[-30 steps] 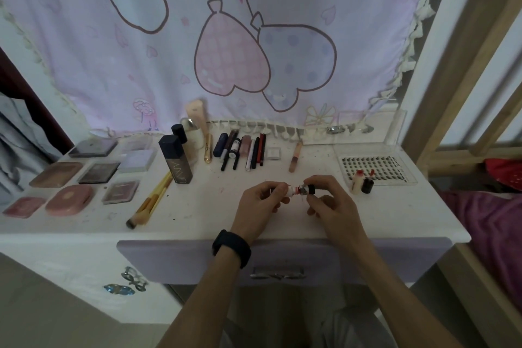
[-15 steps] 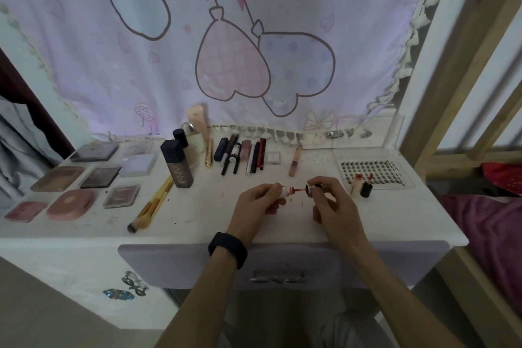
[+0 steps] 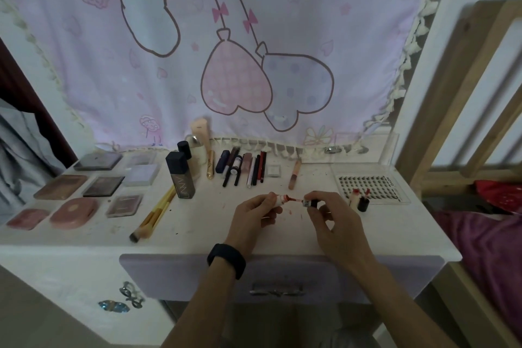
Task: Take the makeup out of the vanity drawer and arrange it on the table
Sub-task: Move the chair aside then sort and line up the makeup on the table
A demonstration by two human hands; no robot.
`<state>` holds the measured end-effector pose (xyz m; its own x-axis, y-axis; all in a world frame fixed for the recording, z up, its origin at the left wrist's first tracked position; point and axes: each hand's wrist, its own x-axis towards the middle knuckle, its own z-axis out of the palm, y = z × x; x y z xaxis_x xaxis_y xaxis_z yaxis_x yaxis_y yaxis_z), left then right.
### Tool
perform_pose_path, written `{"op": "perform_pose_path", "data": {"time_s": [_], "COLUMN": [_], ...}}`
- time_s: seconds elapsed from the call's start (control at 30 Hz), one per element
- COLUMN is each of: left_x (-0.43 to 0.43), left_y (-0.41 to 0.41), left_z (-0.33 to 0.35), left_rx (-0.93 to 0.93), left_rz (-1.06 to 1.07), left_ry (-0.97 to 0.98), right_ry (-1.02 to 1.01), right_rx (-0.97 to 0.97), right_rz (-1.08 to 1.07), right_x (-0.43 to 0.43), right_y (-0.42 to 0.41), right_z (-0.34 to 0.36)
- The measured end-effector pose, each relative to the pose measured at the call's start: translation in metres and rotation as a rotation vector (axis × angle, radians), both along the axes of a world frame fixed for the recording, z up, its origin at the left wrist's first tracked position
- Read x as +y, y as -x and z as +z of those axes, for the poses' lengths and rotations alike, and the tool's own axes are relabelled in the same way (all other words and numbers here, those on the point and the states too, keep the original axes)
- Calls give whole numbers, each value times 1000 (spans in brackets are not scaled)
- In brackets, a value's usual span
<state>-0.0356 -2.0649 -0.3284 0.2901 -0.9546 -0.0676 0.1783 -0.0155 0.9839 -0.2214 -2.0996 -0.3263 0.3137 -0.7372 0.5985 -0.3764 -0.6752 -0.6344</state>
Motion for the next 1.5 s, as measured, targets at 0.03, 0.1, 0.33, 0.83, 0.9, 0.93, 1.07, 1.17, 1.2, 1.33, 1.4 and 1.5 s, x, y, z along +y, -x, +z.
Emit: {"op": "perform_pose_path", "data": {"time_s": [0.03,0.1,0.33,0.83,0.9,0.93,1.07,1.17,1.2,1.33,1.4,1.5], "left_x": [0,0,0,-13,-15,-17,-24,-31,-32,-37,-38,-40], "left_y": [0,-1,-4,48,68,78,109,124,128,137,139,140], "left_z": [0,1,1,19,17,14,-1,-8,-9,-11,-11,-13], "left_rx": [7,13,79,-406,-435,-465,-737,-859,-905,-1022,-1053,-1129], "left_rz": [4,13,56,-107,-143,-157,-63,3,0,27,43,53], "left_ry": [-2,-4,-16,-3,15,22,59,54,27,-29,-36,-47], "right_ry": [-6,-44,-583,-579,-567,-562,-455,-369,-356,-245,-183,-56], "right_rx": [-7,-39,-528,-503,-503,-462,-208,-87,-39,179,219,290], "right_rz": [-8,-32,-47,-141,-187,-203,-321,-395,-410,-458,-457,-501], "right_x": [0,3,8,19,15,13,2,-11,-17,-33,-36,-38], "right_y": [1,2,8,94,104,109,123,123,121,116,114,113], "right_z": [1,3,8,-3,-8,-10,-18,-20,-20,-27,-33,-43]}}
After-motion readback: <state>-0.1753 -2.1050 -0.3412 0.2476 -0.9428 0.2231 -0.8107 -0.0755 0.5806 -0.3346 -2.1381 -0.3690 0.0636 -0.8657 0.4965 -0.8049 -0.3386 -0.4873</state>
